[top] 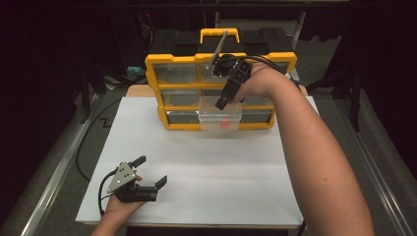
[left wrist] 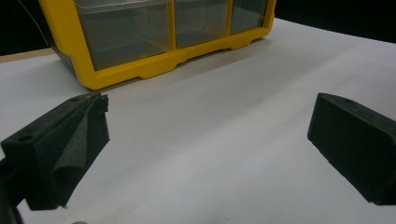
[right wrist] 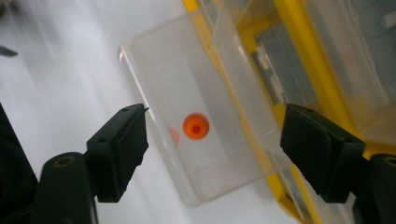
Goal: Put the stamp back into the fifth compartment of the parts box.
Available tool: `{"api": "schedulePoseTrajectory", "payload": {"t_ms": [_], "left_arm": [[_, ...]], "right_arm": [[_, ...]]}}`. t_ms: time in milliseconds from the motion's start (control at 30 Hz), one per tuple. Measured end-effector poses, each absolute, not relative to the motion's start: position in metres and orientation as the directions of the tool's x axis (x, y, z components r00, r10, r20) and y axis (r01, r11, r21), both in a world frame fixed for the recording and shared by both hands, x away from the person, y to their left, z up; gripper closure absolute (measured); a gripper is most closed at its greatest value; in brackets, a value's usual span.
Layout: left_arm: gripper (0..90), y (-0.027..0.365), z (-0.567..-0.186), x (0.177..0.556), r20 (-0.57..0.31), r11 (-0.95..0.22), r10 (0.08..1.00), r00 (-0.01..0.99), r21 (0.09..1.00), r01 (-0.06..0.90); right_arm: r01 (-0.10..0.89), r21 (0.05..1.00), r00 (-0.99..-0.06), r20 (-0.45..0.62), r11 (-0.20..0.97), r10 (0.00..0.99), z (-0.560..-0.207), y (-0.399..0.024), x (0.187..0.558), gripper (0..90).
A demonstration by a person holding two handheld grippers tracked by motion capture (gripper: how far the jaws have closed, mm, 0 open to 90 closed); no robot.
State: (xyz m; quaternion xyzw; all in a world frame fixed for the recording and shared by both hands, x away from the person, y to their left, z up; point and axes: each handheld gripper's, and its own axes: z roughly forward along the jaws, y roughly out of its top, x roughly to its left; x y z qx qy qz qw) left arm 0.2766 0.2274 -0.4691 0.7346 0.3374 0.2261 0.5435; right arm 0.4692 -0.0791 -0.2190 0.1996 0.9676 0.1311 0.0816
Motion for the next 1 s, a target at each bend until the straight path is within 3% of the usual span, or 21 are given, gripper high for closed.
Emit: {"api": "schedulePoseTrajectory", "payload": {"t_ms": [367,1000], "left_arm": [[0.2,0.226,-0.47,0.278,-0.028,-0.189,0.743,0.669,0.949,0.25],[0.2,0.229,-0.469,0.277,-0.04,-0.172,0.756,0.653,0.951,0.258]], "right_arm": [[0.402,0.264,-0.889,-0.117,0.877,0.442,-0.238,-0.107,0.448,0.4],[0.468,0.266,-0.856,-0.099,0.842,0.507,-0.262,-0.161,0.416,0.3]]}}
